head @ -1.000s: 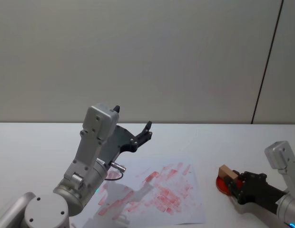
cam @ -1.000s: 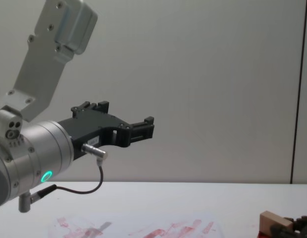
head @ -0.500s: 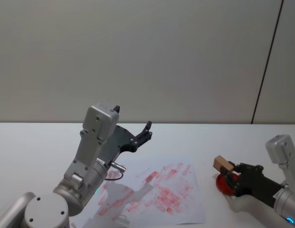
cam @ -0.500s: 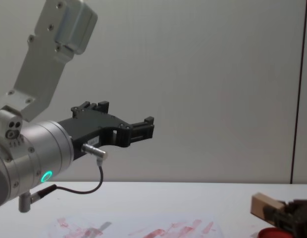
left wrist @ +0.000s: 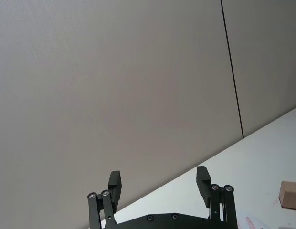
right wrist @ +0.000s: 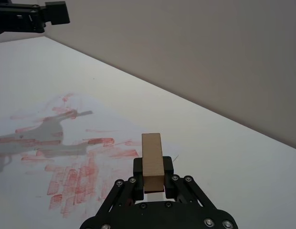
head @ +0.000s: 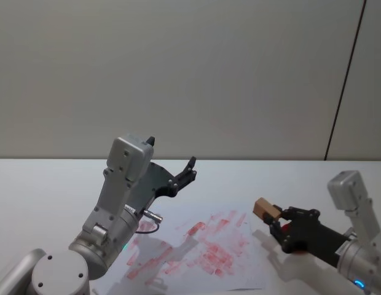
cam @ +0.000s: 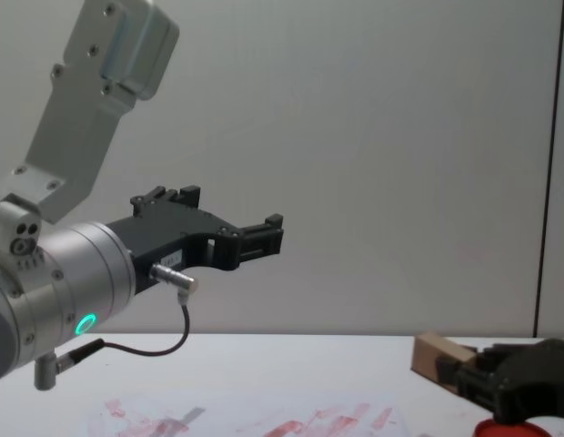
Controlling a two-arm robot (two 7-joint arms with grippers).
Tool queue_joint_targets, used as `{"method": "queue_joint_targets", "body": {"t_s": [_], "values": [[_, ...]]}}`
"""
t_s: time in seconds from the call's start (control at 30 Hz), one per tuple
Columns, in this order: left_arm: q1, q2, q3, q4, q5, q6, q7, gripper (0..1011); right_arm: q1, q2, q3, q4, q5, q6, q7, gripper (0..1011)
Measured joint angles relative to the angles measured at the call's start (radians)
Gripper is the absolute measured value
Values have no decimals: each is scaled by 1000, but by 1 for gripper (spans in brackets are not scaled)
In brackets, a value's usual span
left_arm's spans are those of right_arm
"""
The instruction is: Use the one hand to pick up the stamp and affix it onto the A4 paper.
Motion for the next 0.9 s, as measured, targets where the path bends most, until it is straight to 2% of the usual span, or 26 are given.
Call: {"method": "queue_joint_targets", "body": {"t_s": [0.27,0.9], "values": [[0,0,0,0,0,0,0,1002,6,-19,-23,13,-26,4,12,216],[0,0,0,0,0,0,0,1002,37,-66,-70,113,-92,11,4,216]]}}
